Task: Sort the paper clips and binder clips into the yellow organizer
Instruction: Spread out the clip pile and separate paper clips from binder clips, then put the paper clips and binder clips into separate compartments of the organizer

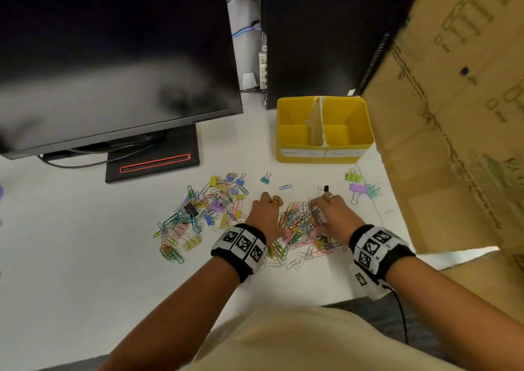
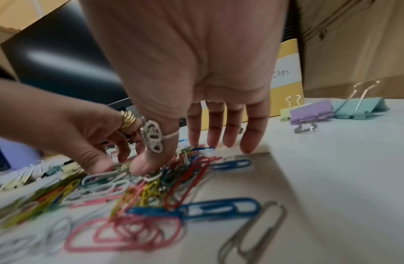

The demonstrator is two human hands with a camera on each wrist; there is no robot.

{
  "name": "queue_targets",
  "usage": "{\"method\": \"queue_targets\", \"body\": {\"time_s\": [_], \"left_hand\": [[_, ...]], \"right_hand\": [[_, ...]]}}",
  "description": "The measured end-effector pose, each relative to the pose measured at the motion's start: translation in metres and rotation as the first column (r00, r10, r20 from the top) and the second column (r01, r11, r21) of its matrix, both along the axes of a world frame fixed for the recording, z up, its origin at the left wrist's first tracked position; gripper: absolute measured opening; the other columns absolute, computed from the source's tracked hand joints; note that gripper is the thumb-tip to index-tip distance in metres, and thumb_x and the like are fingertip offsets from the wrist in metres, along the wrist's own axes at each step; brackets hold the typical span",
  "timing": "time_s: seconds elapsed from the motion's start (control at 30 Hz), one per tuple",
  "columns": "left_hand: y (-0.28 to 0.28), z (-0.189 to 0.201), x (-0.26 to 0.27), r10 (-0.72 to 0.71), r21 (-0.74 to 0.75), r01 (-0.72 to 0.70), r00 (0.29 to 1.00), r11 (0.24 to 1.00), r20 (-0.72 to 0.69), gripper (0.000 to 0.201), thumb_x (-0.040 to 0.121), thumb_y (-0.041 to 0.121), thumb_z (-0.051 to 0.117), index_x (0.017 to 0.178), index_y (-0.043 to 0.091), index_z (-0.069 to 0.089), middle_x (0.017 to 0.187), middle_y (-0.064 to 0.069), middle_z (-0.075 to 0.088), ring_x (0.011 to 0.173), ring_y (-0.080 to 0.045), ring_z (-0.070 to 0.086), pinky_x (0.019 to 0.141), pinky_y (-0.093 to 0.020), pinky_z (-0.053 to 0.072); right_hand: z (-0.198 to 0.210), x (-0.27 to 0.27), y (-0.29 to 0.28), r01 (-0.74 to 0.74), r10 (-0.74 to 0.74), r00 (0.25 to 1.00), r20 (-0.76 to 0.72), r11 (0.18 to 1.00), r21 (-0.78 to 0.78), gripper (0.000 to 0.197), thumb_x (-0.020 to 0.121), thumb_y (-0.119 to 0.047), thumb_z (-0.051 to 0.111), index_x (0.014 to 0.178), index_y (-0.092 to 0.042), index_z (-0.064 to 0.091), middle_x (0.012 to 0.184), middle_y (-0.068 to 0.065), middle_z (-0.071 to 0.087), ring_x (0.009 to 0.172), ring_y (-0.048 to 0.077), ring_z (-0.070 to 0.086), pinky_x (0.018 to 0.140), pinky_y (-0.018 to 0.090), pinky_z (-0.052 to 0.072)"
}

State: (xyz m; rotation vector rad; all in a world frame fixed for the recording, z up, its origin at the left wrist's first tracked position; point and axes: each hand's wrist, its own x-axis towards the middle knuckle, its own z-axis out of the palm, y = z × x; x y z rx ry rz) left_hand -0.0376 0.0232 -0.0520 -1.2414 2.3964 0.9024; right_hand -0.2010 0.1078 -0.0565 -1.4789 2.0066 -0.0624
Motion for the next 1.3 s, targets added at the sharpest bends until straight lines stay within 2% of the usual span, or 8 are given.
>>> {"method": "queue_targets", "body": {"time_s": [0.2,0.4,0.53,0.67,0.83,0.97,1.07,1.3], "left_hand": [[-0.008,0.002,-0.015,-0.036,0.012,0.035,0.999,0.999,0.021,0.037,0.084,0.010,0.065,0.118,-0.002,0.055,0.127,-0.019,0.053,0.116,-0.031,0.053,0.099,-0.035,0.044],[-0.014,0.001,-0.021,0.011,0.052,-0.010,1.000,0.999,-0.018,0.018,0.087,-0.006,0.049,0.093,0.005,0.062,0.100,-0.013,0.057,0.097,-0.018,0.058,0.091,-0.027,0.046],[-0.027,0.015,-0.013,0.079,0.033,-0.075,0.986,0.997,-0.149,0.018,0.085,-0.009,0.055,0.098,-0.005,0.066,0.097,-0.012,0.061,0.097,-0.022,0.063,0.080,-0.018,0.055],[-0.048,0.058,-0.024,0.158,0.059,-0.147,0.923,0.987,-0.350,0.016,0.080,-0.005,0.065,0.095,-0.002,0.067,0.078,-0.003,0.056,0.071,-0.012,0.055,0.057,0.005,0.040],[-0.079,0.111,-0.102,0.264,0.201,-0.179,0.773,0.963,-0.576,0.017,0.079,-0.002,0.066,0.073,0.013,0.060,0.064,0.009,0.052,0.054,0.003,0.050,0.054,-0.002,0.044],[-0.105,0.106,-0.172,0.390,0.239,-0.309,0.727,0.921,-0.565,0.034,0.078,0.000,0.065,0.057,0.022,0.049,0.060,0.008,0.052,0.061,-0.012,0.059,0.068,-0.020,0.051],[-0.114,0.090,-0.193,0.294,0.151,-0.253,0.850,0.956,-0.437,0.036,0.079,0.015,0.068,0.053,0.023,0.044,0.058,0.007,0.048,0.061,-0.018,0.053,0.073,-0.026,0.045],[-0.093,0.094,-0.131,0.068,-0.057,-0.114,0.854,0.992,-0.515,0.022,0.088,0.012,0.060,0.108,0.007,0.068,0.112,-0.009,0.070,0.102,-0.022,0.064,0.091,-0.022,0.044]], "right_hand": [[-0.006,0.002,0.003,0.049,-0.045,0.997,0.056,0.996,-0.073,0.020,0.081,-0.001,0.061,0.098,-0.005,0.053,0.103,0.014,0.052,0.087,0.027,0.054,0.080,0.031,0.043],[-0.003,-0.005,0.011,0.173,-0.153,0.976,0.155,0.977,-0.124,0.032,0.077,0.020,0.037,0.095,0.002,0.057,0.092,0.013,0.058,0.084,0.024,0.065,0.062,0.019,0.038],[0.009,-0.024,0.019,0.378,-0.291,0.887,0.360,0.904,-0.199,0.030,0.077,0.018,0.054,0.073,-0.011,0.055,0.076,0.010,0.063,0.061,-0.003,0.056,0.063,0.008,0.041],[0.049,-0.049,0.013,0.570,-0.316,0.668,0.674,0.799,-0.190,0.041,0.074,0.014,0.063,0.061,-0.024,0.056,0.072,0.004,0.057,0.063,0.007,0.056,0.066,0.022,0.047],[0.099,-0.089,-0.053,0.742,-0.304,0.577,0.758,0.584,-0.331,0.036,0.076,0.014,0.060,0.061,-0.016,0.048,0.073,0.003,0.052,0.061,-0.002,0.054,0.062,0.008,0.049],[0.093,-0.120,-0.102,0.734,-0.461,0.659,0.594,0.570,-0.370,0.019,0.079,0.004,0.064,0.070,-0.011,0.056,0.067,0.010,0.052,0.049,-0.003,0.052,0.057,0.018,0.044],[0.088,-0.129,-0.109,0.562,-0.488,0.823,0.292,0.778,-0.282,0.022,0.088,-0.011,0.057,0.105,0.003,0.062,0.101,0.022,0.064,0.095,0.021,0.062,0.079,0.028,0.042],[0.086,-0.100,-0.044,0.035,-0.044,0.999,-0.020,0.951,-0.306,0.034,0.086,-0.005,0.058,0.119,-0.013,0.058,0.120,0.012,0.059,0.114,0.026,0.053,0.090,0.026,0.037]]}}
